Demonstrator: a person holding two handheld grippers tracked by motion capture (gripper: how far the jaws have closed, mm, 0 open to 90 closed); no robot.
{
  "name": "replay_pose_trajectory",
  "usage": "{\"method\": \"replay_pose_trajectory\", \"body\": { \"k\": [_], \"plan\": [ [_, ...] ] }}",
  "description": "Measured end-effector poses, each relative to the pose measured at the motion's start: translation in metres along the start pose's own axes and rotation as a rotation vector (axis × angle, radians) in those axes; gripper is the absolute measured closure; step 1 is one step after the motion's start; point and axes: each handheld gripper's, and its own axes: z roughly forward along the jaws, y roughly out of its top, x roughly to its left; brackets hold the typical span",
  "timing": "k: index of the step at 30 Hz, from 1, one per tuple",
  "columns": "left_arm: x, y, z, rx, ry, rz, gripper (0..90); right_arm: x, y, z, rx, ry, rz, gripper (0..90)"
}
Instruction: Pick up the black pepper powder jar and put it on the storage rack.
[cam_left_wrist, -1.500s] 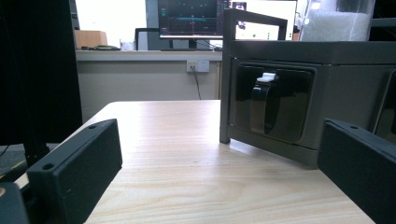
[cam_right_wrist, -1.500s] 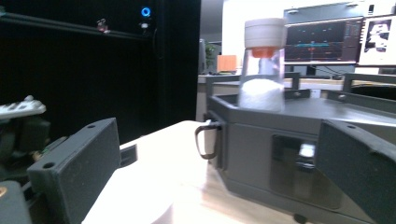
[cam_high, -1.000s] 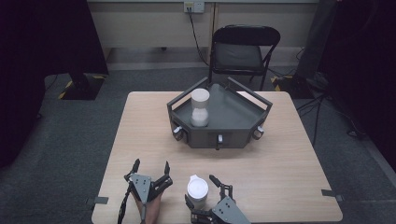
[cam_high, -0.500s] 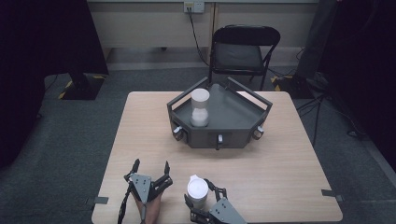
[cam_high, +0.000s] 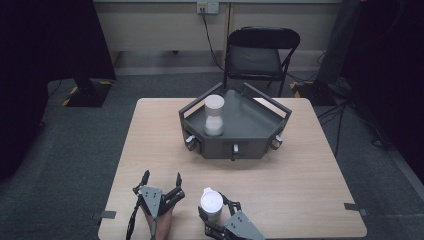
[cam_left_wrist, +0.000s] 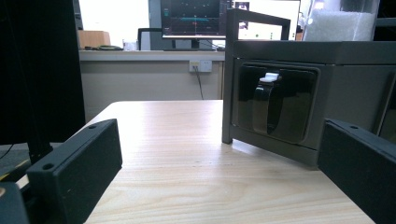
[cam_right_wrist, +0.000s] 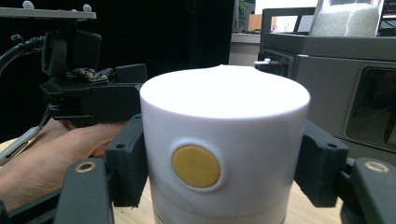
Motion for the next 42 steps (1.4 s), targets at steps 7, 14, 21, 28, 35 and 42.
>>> {"method": "replay_pose_trajectory", "body": {
  "k": [7, 14, 21, 28, 35, 42],
  "plan": [
    [0.000, 0.000, 0.000, 0.000, 0.002, 0.000, 0.0, 0.000, 0.003, 0.001, 0.009, 0.002, -0.008, 29.6],
    [-0.001, 0.000, 0.000, -0.001, 0.005, -0.001, 0.0, 0.000, 0.006, 0.001, 0.022, 0.006, -0.006, 29.7],
    [-0.001, 0.000, 0.000, -0.001, 0.005, 0.000, 0.0, -0.002, 0.009, 0.001, 0.026, 0.018, 0.003, 29.7],
    [-0.001, 0.000, 0.000, -0.001, 0.005, 0.000, 0.0, -0.006, 0.012, -0.001, 0.023, 0.021, 0.006, 29.8],
    [-0.001, 0.000, 0.000, -0.001, 0.005, 0.000, 0.0, -0.011, 0.016, -0.001, 0.021, 0.023, 0.009, 29.8],
    [-0.001, 0.000, 0.000, -0.001, 0.005, 0.000, 0.0, -0.017, 0.020, -0.002, 0.020, 0.030, 0.010, 29.8]
  ]
}}
